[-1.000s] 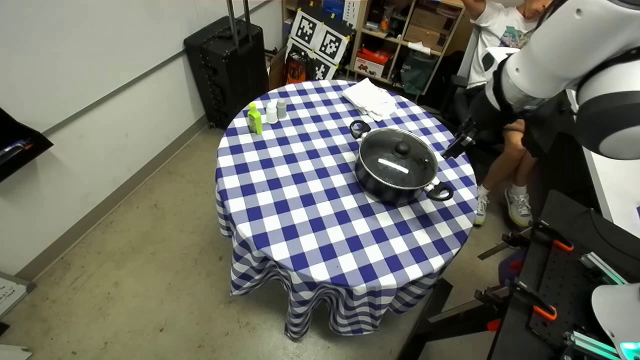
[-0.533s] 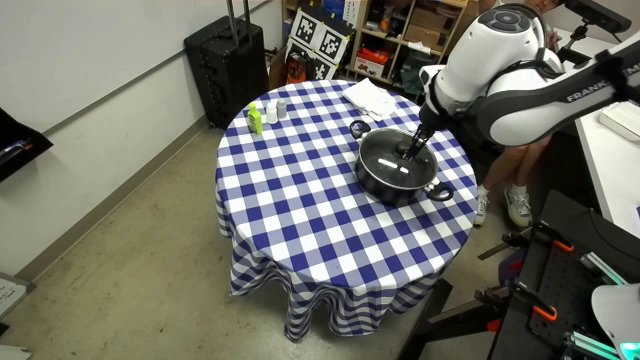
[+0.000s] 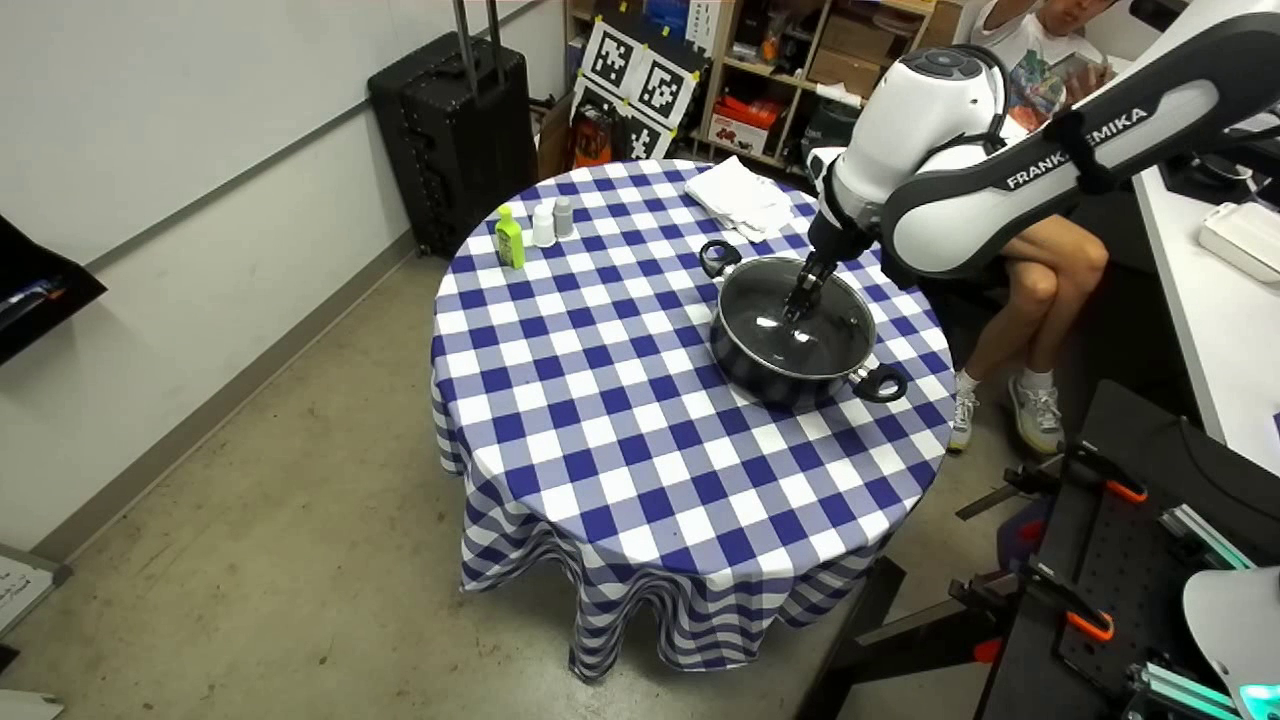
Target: Take the lid off of the pot
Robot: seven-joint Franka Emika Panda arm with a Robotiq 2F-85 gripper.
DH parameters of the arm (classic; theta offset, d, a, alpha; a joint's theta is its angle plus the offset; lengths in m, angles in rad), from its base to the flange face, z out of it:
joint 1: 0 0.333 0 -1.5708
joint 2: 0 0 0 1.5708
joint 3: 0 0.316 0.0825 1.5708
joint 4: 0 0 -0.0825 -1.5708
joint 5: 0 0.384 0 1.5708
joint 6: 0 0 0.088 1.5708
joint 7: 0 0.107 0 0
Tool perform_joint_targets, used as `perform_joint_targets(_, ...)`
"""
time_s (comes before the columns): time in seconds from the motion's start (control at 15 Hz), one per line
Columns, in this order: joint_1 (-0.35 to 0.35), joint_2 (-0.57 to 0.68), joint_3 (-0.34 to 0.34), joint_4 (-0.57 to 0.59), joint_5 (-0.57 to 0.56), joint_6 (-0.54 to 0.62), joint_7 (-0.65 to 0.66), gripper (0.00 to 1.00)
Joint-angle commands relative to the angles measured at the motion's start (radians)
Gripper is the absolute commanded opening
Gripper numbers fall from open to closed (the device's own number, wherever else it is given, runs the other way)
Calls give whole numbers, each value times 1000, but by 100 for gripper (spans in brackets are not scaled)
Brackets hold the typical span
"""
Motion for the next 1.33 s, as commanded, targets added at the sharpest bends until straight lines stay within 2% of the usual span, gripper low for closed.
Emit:
perform_joint_targets(0.0,-7,43,-12,62,45,-36,-49,100)
perform_joint_targets(0.2,-7,62,-21,82,45,-45,-48,100)
perform_joint_targets(0.27,-7,66,-21,87,45,-48,-49,75)
perform_joint_targets(0.33,-5,69,-24,93,43,-50,-47,74)
perform_joint_targets(0.47,-5,72,-25,100,42,-55,-47,60)
perform_joint_targets(0.67,2,61,-20,102,43,-78,-47,34)
perform_joint_targets(0.73,5,46,-21,96,42,-87,-45,29)
perform_joint_targets(0.87,12,12,-18,73,41,-103,-42,25)
perform_joint_targets(1.27,64,-179,-25,-61,27,-162,-5,25)
